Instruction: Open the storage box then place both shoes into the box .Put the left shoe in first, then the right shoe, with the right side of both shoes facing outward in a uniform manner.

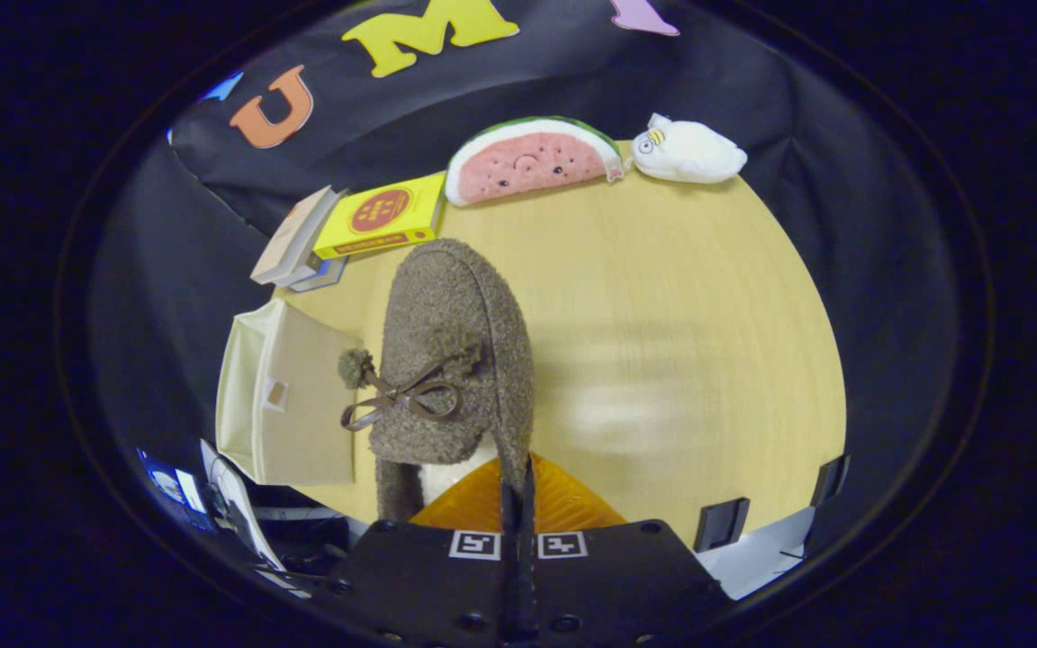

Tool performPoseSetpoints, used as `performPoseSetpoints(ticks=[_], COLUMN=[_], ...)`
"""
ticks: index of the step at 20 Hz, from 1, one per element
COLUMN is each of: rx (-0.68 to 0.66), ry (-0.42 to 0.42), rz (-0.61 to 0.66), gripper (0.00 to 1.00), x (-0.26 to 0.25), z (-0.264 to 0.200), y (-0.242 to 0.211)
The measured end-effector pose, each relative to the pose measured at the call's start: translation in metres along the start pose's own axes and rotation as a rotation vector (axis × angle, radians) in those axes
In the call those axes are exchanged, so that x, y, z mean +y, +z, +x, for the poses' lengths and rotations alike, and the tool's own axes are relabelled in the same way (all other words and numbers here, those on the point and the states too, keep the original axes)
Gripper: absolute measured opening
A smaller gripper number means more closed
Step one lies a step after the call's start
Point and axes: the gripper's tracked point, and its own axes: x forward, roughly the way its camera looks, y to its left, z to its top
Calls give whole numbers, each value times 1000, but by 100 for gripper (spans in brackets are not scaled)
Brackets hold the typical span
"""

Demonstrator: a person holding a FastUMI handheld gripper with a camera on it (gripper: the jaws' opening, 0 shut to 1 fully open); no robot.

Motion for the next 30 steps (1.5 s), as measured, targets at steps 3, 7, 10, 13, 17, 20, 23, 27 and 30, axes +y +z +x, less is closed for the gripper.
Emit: performPoseSetpoints(ticks=[3,7,10,13,17,20,23,27,30], rx=[-31,-74,-100,-104,-65,-23,17,72,49], ry=[40,74,81,125,186,211,222,220,120], rz=[-11,-20,-48,-45,-49,-34,-28,-8,12], gripper=[0,0,0,0,0,0,1,0,0], x=[32,74,102,143,210,253,292,325,319], z=[-18,-36,-44,-46,-27,3,41,85,117], y=[3,13,19,20,8,-5,-16,-37,-36])
